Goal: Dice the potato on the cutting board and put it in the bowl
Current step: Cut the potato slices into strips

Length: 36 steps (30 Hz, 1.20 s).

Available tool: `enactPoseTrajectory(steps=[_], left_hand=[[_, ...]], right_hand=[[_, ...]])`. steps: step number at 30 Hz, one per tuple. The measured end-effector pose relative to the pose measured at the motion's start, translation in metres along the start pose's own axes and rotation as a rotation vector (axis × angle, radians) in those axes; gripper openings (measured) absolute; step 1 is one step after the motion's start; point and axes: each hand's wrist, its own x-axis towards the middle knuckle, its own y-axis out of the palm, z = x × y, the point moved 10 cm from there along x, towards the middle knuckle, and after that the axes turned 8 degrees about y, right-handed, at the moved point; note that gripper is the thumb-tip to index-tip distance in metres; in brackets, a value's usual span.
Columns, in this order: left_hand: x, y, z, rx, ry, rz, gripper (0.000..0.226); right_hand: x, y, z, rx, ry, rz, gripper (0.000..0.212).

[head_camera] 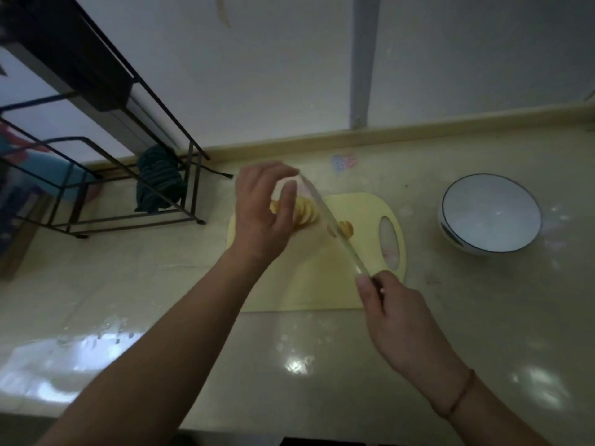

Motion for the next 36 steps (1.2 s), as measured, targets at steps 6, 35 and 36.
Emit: enactPoseTrajectory(steps=[6,35,36], left_hand=[[-0.031,0.085,-0.012,0.157,0.411,0.645,0.030],[-0.022,0.161,0.003,0.120,-0.039,0.865,0.028],[-0.021,0.160,0.004,0.173,0.008,0.886,0.026]], right_hand=[[0.011,-0.035,-0.024,0.293,0.136,-0.041,0.051],[0.052,-0.005,-0.038,0.253,0.200,0.076,0.057],[0.052,-0.006,-0.038,0.249,0.197,0.077,0.057]])
